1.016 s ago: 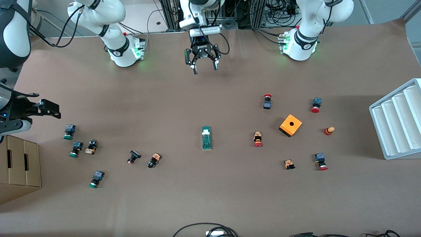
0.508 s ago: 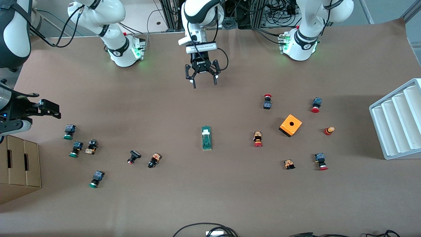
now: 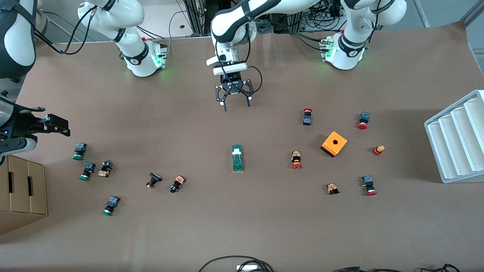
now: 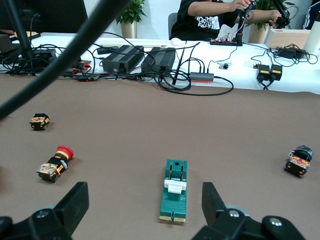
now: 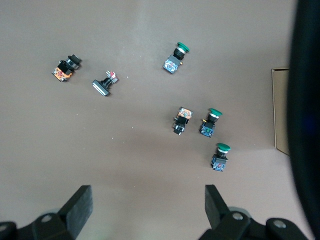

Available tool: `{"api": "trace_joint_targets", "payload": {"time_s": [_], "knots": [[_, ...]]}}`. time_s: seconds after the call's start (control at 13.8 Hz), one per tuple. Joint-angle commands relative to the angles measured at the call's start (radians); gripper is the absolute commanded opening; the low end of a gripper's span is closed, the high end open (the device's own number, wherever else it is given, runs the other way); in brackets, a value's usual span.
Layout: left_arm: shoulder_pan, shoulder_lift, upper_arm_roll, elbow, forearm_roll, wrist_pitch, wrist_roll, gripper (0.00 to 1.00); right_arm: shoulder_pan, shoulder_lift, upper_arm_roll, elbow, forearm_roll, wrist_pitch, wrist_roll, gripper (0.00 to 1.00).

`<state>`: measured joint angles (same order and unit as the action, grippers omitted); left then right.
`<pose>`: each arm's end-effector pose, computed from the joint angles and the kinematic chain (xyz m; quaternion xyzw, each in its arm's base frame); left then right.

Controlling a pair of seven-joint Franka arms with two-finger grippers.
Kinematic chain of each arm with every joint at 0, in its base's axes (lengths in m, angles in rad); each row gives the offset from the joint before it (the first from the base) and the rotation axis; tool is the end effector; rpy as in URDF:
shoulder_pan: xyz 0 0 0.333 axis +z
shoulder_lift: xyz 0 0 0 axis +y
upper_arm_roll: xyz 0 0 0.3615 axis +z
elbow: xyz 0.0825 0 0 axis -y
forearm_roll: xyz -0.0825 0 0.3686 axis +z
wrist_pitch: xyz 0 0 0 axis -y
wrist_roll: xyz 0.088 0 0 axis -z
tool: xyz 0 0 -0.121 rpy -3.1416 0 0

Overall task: Close load switch with both arms
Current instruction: 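Lower the open left gripper down onto the green switch body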

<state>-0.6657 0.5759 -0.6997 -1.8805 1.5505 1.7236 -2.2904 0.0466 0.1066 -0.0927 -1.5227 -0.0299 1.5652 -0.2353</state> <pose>0.2807 -0.5744 0.3093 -0.8509 -0.0755 -0.5176 0.0490 0.5726 -0.0269 0.6184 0.9948 0.0949 -0.0343 0.0152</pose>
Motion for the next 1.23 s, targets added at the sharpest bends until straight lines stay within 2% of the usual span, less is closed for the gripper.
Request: {"api": "trace_joint_targets", "payload": {"time_s": [0.0,0.29,0.58,1.16], "knots": [[-0.008,0.062,0.016,0.041,0.065,0.001,-0.006,1.0,0.004,0.01,0.001,0.018,-0.024,-0.005,-0.003,1.0],[-0.006,0.13,0.055,0.078,0.158,0.001,-0.009,1.0,0.004,0.012,0.001,0.018,-0.024,-0.005,-0.004,1.0],[-0.006,0.199,0.063,0.142,0.207,0.001,-0.004,1.0,0.003,0.013,0.001,0.018,-0.022,-0.005,-0.003,1.0],[-0.005,0.271,0.063,0.161,0.301,0.001,-0.061,1.0,0.004,0.015,0.001,0.016,-0.022,-0.005,-0.003,1.0]]}}
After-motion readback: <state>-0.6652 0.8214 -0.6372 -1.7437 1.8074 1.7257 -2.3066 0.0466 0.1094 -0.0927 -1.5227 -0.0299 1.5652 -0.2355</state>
